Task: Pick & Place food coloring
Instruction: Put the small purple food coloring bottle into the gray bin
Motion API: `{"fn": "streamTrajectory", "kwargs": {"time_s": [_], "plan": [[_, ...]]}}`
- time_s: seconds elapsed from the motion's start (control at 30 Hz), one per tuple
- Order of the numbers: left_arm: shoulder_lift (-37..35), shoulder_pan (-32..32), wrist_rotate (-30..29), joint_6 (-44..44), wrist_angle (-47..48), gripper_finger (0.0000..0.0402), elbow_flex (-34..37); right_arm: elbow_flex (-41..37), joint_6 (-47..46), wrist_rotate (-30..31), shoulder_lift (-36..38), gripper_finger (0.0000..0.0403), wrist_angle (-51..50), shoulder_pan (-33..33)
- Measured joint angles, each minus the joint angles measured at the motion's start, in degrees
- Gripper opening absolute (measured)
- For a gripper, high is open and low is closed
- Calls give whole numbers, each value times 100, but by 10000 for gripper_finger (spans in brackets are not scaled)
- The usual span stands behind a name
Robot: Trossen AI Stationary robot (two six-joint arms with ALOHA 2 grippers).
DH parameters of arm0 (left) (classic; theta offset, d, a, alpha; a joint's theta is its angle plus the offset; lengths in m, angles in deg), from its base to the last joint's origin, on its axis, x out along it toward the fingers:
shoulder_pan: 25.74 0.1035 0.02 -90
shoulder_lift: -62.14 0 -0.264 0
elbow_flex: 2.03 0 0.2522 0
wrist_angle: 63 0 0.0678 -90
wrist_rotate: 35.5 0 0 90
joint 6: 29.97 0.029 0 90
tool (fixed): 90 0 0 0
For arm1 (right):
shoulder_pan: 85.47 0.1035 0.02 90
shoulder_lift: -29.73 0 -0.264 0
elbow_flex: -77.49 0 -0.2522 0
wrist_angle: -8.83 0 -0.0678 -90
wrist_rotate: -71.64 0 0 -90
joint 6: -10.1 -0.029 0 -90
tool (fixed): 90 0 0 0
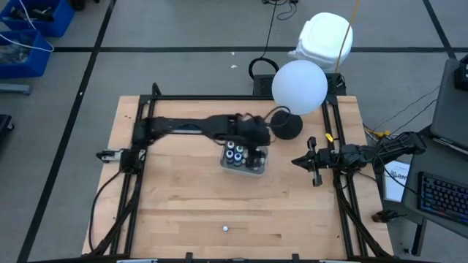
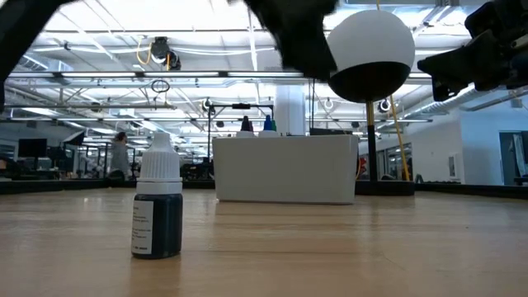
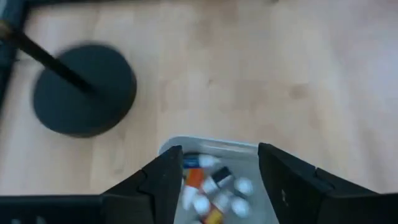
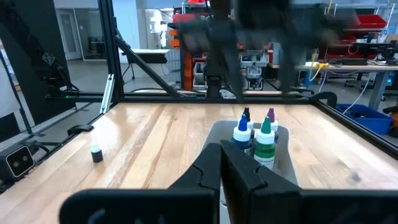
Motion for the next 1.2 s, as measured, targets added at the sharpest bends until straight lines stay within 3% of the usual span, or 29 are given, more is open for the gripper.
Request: {"fn": "streamTrajectory", "kwargs": {"time_s": [0.2, 0.37, 0.47, 0.53, 0.63, 0.8, 0.97, 1.2], "plan": [[-1269, -368, -391, -89, 1209, 170, -7, 0, -61, -2, -10, 0, -4, 0], [-2121, -879, -616, -204, 1879, 78, -8, 0, -68, 0, -12, 0, 13, 0], [-2552, -1196, -629, -143, 1812, 15, 193, 0, -67, 2, -21, 0, 25, 0], [-2940, -1382, -650, -133, 1444, 11, 525, 0, -63, 2, -38, 0, 45, 0], [-3776, -1622, -899, -88, 801, 9, 1345, 2, -61, 2, -51, 0, 43, 0], [-5289, -1700, -1059, -305, -471, 5, 3322, 2, -63, 2, -51, 0, 46, 0], [-6600, -1702, -885, -607, -1877, 3, 5116, 0, -37, 3, -51, 0, 44, 0], [-8075, -1700, -686, -713, -2846, 2, 7008, 0, -4, 7, -51, 0, 46, 0]]}}
